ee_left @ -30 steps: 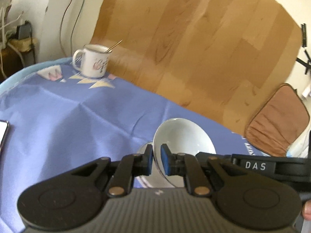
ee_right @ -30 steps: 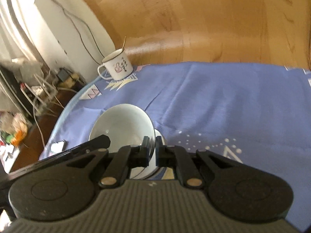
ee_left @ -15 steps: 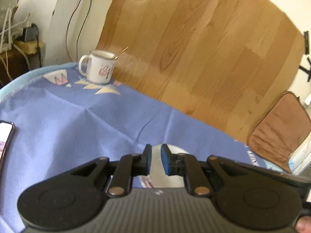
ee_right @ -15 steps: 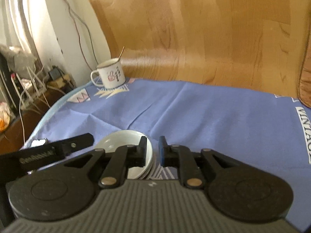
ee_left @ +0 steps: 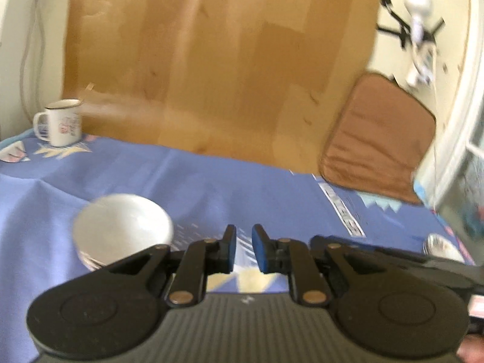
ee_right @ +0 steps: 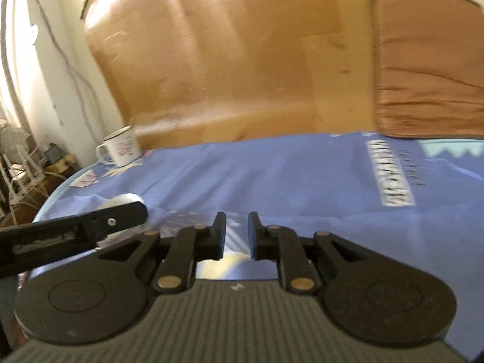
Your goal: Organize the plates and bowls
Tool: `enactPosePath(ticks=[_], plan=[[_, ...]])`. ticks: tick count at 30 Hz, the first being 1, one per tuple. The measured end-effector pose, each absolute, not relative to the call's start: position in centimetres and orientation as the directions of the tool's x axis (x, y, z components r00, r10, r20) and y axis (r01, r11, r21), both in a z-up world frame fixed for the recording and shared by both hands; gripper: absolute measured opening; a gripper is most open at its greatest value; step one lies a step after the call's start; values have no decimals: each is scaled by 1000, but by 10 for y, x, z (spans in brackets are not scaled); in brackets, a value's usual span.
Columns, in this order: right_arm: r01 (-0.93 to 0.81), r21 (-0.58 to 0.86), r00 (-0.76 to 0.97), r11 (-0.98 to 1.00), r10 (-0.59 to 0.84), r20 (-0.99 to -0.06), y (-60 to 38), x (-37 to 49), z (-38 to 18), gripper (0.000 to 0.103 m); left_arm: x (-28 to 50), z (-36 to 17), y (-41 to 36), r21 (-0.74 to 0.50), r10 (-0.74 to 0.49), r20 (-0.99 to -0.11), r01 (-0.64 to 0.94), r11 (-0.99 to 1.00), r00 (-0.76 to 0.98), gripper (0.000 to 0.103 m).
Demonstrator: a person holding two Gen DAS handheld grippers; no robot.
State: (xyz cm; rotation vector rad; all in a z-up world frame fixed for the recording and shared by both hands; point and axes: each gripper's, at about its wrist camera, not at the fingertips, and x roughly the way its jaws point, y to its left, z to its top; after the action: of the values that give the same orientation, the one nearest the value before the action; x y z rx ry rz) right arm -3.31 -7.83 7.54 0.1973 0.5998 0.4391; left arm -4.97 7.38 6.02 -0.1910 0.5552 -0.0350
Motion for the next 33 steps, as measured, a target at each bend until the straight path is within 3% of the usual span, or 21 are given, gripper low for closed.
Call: enactPosePath(ticks=[3, 7, 13, 17, 20, 26, 28, 29, 31, 33], plan=[[-288, 304, 770, 908, 409, -490, -110, -45, 71, 33, -45, 51, 51, -151, -89, -542, 7, 988, 835, 13], [-223, 297, 802, 928, 348, -485, -143, -58, 64, 35, -40, 41, 28, -128, -102, -567, 35, 991, 818, 16], [-146, 273, 832, 951, 268, -486, -166, -67, 54, 36, -31, 31, 9, -98, -82, -599, 29, 995, 796, 27], [-143, 295, 822, 945, 279, -496, -173, -67, 50, 37, -29, 29, 0, -74, -61, -606, 21, 997, 793, 42], [-153, 302, 823, 941, 291, -487, -173, -68, 53, 43, -28, 28, -4, -61, -48, -609, 14, 998, 792, 46], [-164, 315, 831, 935, 303, -466, -172, -73, 58, 44, -31, 31, -6, -44, -25, -606, -2, 999, 795, 64], [-164, 318, 836, 934, 302, -458, -171, -75, 60, 46, -33, 32, -6, -39, -18, -603, -7, 999, 797, 72], [-161, 318, 839, 934, 299, -454, -171, -76, 61, 46, -34, 33, -5, -37, -14, -601, -10, 999, 799, 82], [-156, 319, 844, 935, 294, -448, -171, -77, 62, 47, -36, 33, -5, -26, -2, -590, -16, 1000, 808, 94], [-148, 319, 848, 936, 286, -447, -171, -78, 61, 50, -38, 34, -5, -2, 22, -577, -28, 1000, 816, 100]])
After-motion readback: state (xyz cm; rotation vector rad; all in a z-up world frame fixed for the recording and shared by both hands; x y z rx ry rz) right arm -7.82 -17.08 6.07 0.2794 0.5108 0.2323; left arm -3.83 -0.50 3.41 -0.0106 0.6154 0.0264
